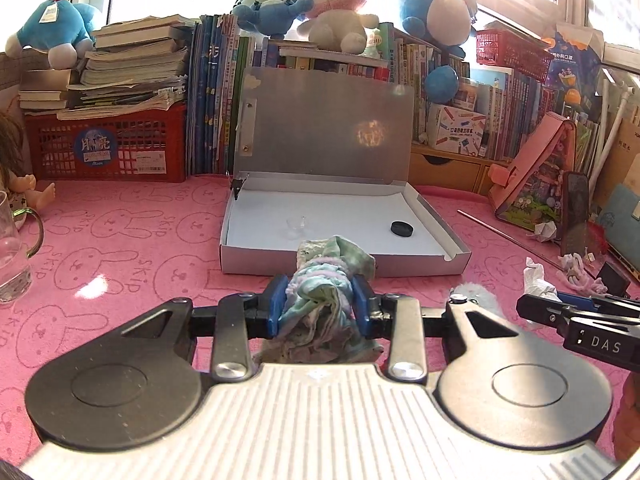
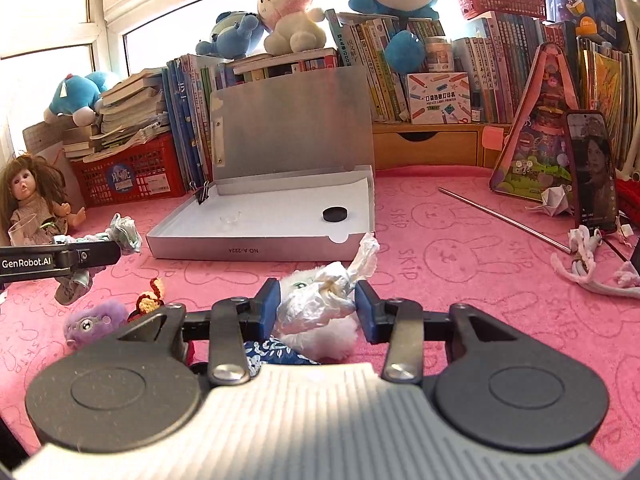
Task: Organize objects
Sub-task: 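Carry the green cloth and white tissue with both tools into the white box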
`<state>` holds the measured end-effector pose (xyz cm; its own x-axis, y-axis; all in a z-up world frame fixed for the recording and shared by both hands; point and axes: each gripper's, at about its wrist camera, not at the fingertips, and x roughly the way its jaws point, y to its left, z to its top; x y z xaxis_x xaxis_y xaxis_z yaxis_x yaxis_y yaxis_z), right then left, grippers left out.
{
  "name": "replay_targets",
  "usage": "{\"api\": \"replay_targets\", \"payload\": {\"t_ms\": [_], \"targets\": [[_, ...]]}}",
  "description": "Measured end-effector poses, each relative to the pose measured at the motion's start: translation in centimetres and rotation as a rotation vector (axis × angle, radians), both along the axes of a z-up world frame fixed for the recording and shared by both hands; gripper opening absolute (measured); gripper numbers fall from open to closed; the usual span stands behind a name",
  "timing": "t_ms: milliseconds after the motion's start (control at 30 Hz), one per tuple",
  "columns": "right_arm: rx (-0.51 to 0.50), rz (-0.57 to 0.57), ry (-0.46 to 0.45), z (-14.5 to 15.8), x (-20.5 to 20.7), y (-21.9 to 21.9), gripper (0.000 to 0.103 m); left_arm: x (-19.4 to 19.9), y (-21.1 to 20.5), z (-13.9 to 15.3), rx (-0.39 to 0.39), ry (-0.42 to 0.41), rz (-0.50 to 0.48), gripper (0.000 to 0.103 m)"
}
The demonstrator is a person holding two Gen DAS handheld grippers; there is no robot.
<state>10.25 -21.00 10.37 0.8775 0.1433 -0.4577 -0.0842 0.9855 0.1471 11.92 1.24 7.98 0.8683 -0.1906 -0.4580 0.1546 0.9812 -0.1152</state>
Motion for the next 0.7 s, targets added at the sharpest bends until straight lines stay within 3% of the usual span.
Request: {"api": "replay_targets", "payload": {"t_ms": [167,267,433,567,700], "targets": [[0.043,0.002,0.017,0.5,2.7,-0.7,0.045,2.3,-0.1,1.3,0.024,-0.047,0.018,0.040],[0.063,0.004,0.026,0.8,4.1,-0.8,0.045,3.9,0.0,1.6,0.011,-0.036,0.022,0.040],[0.096,-0.005,0.039,0.6,5.0,-1.2,0.045,4.2,0.4,0.7,0.000,0.008,-0.007,0.040],[0.062,0.003,0.053,-0.3,4.6,-0.7,0.045,3.3,0.3,-1.8,0.042,0.080,-0.055,0.041],[0.062,0.013,0.077,-1.0,4.5,-0.4,0.045,3.3,0.2,-3.8,-0.007,0.155,-0.087,0.043]]}}
